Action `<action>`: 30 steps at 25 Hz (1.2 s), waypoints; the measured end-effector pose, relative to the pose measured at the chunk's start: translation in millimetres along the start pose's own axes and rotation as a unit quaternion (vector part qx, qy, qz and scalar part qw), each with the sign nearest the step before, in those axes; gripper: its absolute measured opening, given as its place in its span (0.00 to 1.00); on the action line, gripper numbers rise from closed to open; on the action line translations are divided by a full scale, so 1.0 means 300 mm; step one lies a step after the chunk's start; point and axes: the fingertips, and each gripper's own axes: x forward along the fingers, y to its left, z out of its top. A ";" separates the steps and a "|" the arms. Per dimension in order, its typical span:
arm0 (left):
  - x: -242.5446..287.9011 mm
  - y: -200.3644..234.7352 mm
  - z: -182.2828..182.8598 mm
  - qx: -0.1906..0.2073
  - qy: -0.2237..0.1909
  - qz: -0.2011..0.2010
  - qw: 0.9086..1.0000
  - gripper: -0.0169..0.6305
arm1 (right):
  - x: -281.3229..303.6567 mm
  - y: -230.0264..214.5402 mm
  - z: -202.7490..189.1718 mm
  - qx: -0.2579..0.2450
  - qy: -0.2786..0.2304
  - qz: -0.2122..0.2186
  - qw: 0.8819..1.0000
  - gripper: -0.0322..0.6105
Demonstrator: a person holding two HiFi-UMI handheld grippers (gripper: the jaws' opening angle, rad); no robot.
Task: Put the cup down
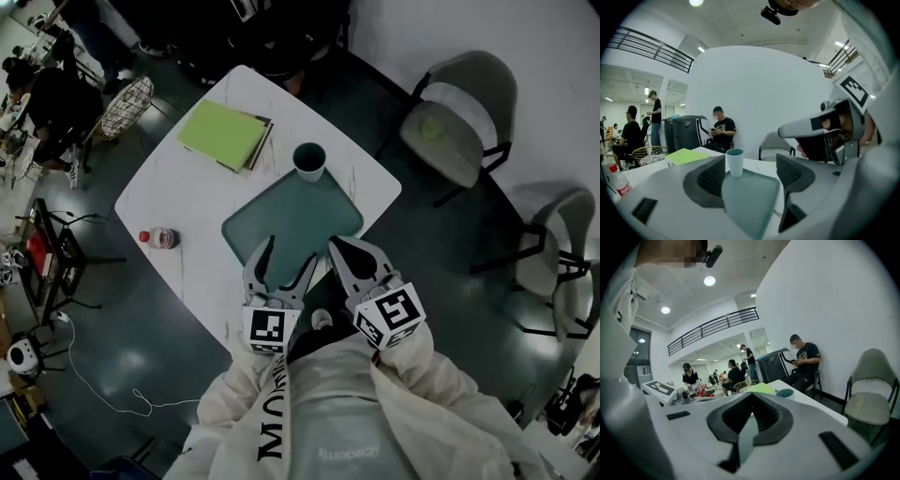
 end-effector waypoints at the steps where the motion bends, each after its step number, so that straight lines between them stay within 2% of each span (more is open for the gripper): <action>1: -0.022 0.001 0.004 0.001 -0.002 0.003 1.000 0.56 | -0.010 0.015 -0.002 0.000 -0.001 0.001 1.000 0.06; 4: -0.087 0.003 0.018 0.004 -0.009 0.012 1.000 0.56 | -0.039 0.056 0.001 -0.005 -0.003 0.003 1.000 0.06; 6: -0.128 0.003 0.024 0.007 -0.013 0.019 1.000 0.52 | -0.058 0.078 -0.004 -0.004 -0.005 0.005 1.000 0.06; 13: -0.267 -0.017 0.037 0.007 -0.025 0.034 0.999 0.46 | -0.123 0.185 0.011 -0.011 -0.015 0.014 1.000 0.06; 17: -0.352 -0.019 0.047 -0.004 -0.041 0.040 0.998 0.44 | -0.162 0.257 0.005 -0.020 -0.014 0.018 1.000 0.06; 24: -0.504 0.009 0.046 -0.011 -0.052 0.062 0.997 0.32 | -0.218 0.355 -0.019 0.004 -0.011 0.026 1.000 0.06; 30: -0.576 0.012 0.094 -0.005 -0.064 0.071 0.995 0.22 | -0.230 0.402 0.004 -0.002 -0.010 0.031 0.999 0.06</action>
